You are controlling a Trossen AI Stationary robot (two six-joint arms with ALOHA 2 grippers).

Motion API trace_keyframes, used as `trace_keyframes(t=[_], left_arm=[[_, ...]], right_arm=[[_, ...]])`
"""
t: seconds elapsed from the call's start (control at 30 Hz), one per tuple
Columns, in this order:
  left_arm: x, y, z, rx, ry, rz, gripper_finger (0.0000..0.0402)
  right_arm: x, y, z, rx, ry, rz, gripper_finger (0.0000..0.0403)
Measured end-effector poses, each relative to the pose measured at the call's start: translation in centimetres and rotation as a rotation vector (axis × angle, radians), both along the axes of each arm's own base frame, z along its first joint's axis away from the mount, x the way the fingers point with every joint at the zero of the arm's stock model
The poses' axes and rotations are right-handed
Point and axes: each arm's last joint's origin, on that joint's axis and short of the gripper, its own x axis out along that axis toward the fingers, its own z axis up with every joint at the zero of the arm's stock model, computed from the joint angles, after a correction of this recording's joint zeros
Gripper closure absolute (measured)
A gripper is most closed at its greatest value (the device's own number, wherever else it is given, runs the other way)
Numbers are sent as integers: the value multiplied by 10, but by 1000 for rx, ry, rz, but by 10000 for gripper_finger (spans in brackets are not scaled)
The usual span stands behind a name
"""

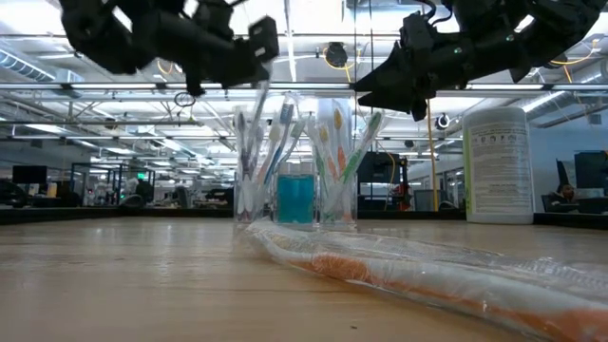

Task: Pick & Place Toothbrushes
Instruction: Put the green toothbrush into the transparent organizer

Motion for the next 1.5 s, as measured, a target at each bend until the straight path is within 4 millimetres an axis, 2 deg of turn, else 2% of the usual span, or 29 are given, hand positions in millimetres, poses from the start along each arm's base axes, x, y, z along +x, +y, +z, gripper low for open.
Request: trace_keyframes(t=[0.2,0.33,0.43,0.57,0.73,1.13,1.5], left_arm=[[12,11,-27,30,19,25,397],[18,9,-47,10,91,14,399],[20,6,-56,-16,99,15,397],[19,3,-63,-36,107,104,396],[18,0,-71,-35,195,159,395],[17,-5,-78,-27,268,138,394],[15,-15,-67,17,300,103,299]], right_arm=[[0,0,-1,0,6,1,227],[0,-1,0,-10,7,-1,227],[-1,-4,0,-24,5,-9,227],[-1,-5,0,-23,5,-16,227],[-1,-5,0,-29,6,-14,227],[-1,-5,0,-28,6,-12,227],[1,0,3,-25,-26,12,227]])
